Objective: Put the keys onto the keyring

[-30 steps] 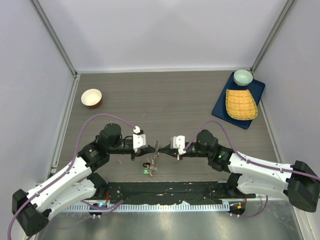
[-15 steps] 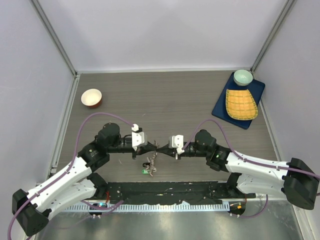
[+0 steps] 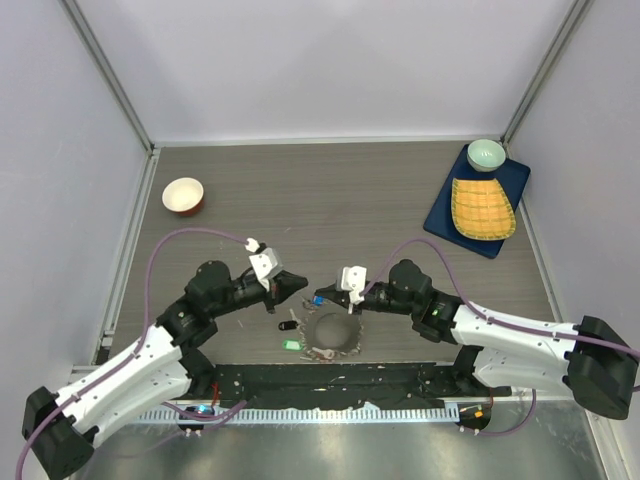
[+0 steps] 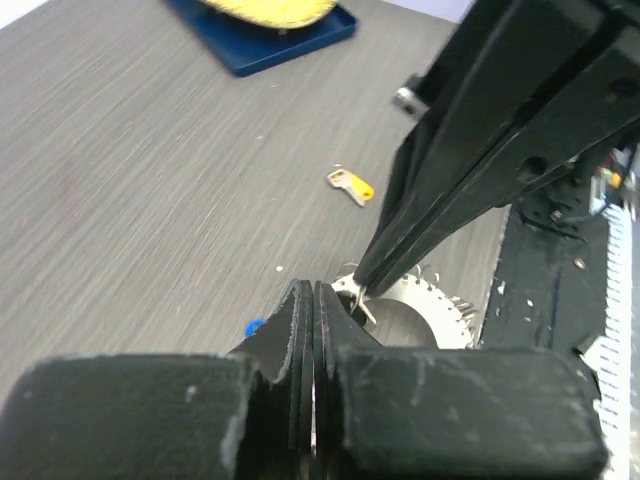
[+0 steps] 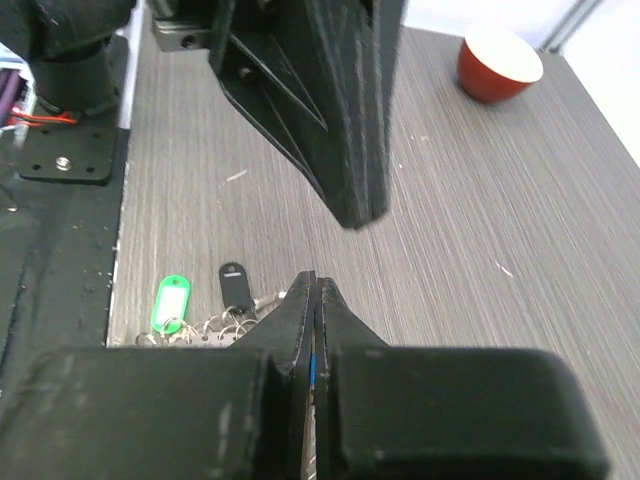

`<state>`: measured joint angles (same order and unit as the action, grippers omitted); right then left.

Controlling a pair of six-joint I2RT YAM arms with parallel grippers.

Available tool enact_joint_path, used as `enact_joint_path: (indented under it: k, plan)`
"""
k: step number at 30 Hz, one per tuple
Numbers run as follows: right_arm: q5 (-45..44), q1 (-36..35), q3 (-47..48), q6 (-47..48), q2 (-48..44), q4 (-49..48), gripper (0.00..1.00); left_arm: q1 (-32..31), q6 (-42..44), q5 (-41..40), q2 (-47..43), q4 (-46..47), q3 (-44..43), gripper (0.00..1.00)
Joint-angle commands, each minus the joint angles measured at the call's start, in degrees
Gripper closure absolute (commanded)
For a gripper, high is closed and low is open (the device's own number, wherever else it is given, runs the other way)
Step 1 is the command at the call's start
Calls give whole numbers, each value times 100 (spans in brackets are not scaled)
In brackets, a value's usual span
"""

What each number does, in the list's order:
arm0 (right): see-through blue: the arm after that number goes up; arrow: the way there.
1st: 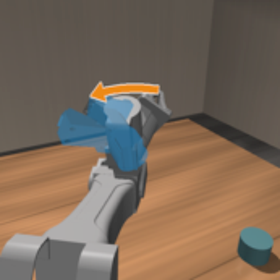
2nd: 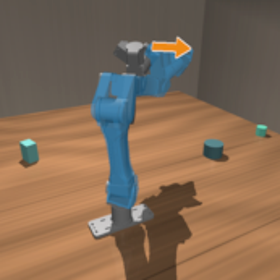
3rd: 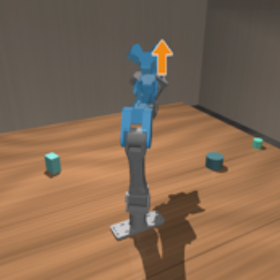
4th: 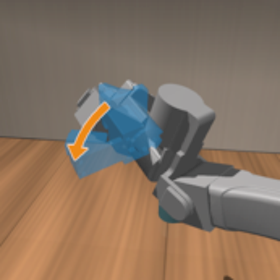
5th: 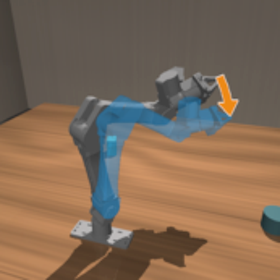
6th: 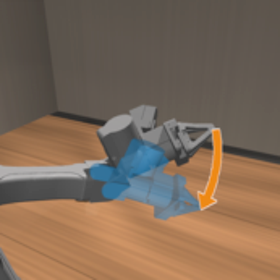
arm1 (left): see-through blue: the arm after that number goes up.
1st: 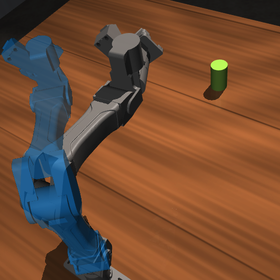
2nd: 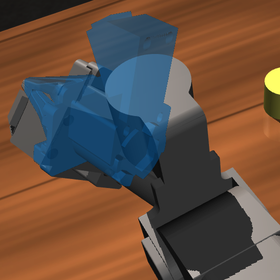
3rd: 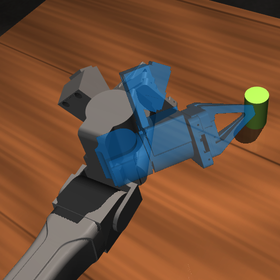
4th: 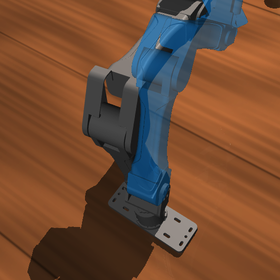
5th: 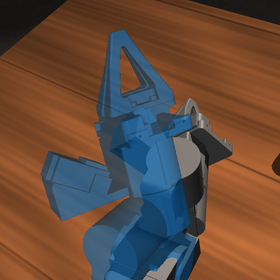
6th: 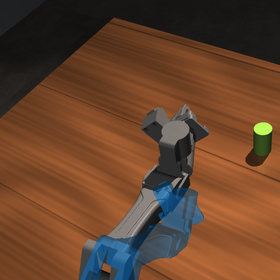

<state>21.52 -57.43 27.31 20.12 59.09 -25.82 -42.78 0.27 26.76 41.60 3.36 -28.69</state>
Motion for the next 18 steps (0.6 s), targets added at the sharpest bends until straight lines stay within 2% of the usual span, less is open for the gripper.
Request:
enact_joint_path:
  k: [1,4,6,7,9,10,12,14,18]
  plan:
    - [-621,-23,143,98,110,16,99,-28,-1414,-1767,-949,1332,924,100]
    - [-876,-23,266,19,435,77,99,-28,-1820,-1947,-1268,1117,1269,100]
    - [-1236,-23,301,-78,446,86,99,-28,-2065,-1912,-1252,878,1287,96]
    - [-1438,-23,293,-148,393,69,99,-37,-2136,-1851,-1216,747,1278,88]
    - [-2167,-14,249,-245,296,-1,99,-72,-2277,-1780,-980,719,1287,81]
    - [-2596,-14,248,-271,244,16,99,-142,-2364,-1771,-874,719,1243,73]
    - [-3388,-14,205,-403,77,16,99,-265,-2400,-1841,-365,719,1155,66]
    - [-3794,-5,117,-543,-81,-142,99,-563,-2400,-1964,83,719,901,57]
    - [-4795,4,-15,-746,-178,-318,99,-1187,-2339,-2429,1574,702,356,45]
